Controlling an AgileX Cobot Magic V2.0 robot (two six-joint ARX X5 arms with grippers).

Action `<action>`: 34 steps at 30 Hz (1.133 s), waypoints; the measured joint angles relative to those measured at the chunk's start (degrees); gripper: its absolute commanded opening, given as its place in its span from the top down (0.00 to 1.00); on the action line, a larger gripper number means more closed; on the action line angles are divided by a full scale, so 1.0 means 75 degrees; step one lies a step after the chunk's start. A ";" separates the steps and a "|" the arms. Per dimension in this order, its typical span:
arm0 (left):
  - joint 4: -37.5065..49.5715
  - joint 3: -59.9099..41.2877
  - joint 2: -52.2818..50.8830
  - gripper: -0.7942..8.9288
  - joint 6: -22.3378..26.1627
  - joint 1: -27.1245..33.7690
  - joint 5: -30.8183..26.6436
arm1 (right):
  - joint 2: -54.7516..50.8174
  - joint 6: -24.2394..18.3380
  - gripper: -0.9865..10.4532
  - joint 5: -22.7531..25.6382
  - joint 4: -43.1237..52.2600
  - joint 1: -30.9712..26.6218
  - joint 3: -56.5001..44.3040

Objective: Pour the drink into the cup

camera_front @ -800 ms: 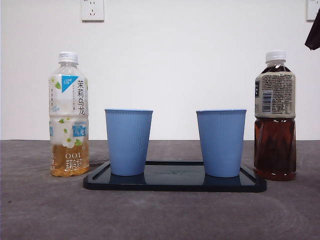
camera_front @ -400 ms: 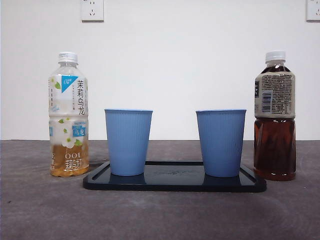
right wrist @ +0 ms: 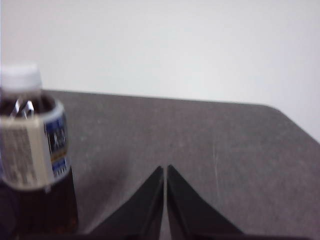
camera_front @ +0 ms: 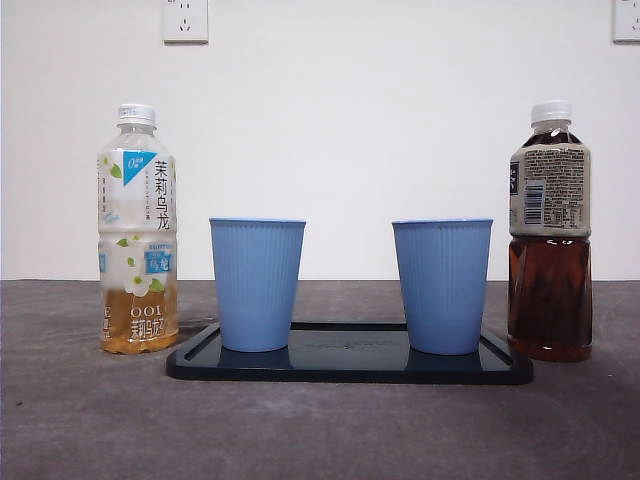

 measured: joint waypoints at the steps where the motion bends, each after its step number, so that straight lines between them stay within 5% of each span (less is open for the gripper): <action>1: 0.0000 0.0000 0.0000 0.91 0.0000 0.0000 0.0000 | -0.0096 -0.0003 0.91 0.0000 0.0000 -0.0003 -0.0125; 34: 0.0000 0.0000 0.0000 0.91 0.0000 0.0000 0.0000 | -0.0816 -0.0006 0.91 -0.0003 -0.0994 -0.0003 -0.0877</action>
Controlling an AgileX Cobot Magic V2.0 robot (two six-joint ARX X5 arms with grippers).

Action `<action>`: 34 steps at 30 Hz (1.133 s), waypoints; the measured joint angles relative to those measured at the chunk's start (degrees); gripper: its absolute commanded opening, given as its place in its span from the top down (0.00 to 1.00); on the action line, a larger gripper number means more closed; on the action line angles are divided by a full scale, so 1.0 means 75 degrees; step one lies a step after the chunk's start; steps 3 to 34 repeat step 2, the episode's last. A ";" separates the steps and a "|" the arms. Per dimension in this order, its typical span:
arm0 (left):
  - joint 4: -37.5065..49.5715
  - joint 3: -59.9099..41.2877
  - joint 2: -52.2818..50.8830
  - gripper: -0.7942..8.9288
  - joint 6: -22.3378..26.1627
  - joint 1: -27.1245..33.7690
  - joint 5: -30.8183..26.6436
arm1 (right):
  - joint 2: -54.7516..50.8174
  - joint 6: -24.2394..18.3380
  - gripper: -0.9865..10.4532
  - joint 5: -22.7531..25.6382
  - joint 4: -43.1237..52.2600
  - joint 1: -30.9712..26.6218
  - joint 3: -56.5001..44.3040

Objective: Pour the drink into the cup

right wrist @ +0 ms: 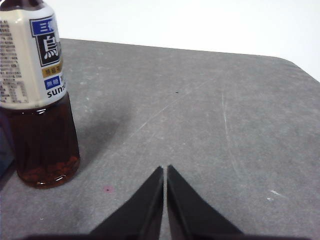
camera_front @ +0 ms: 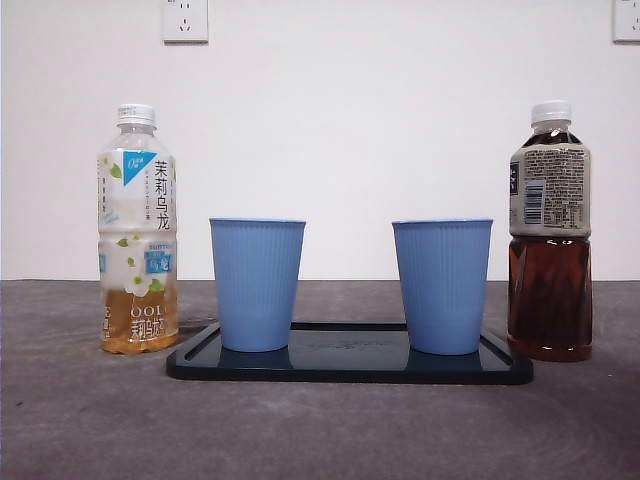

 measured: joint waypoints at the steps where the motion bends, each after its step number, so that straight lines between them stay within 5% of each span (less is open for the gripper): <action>1: 0.0000 0.0000 0.0000 0.91 0.0000 0.0000 0.0000 | 0.0000 0.0000 0.91 0.0000 0.0000 0.0000 0.0000; 34: 0.0000 0.0000 0.0000 0.91 0.0000 0.0000 0.0000 | 0.0000 0.0000 0.91 0.0000 0.0000 0.0000 0.0000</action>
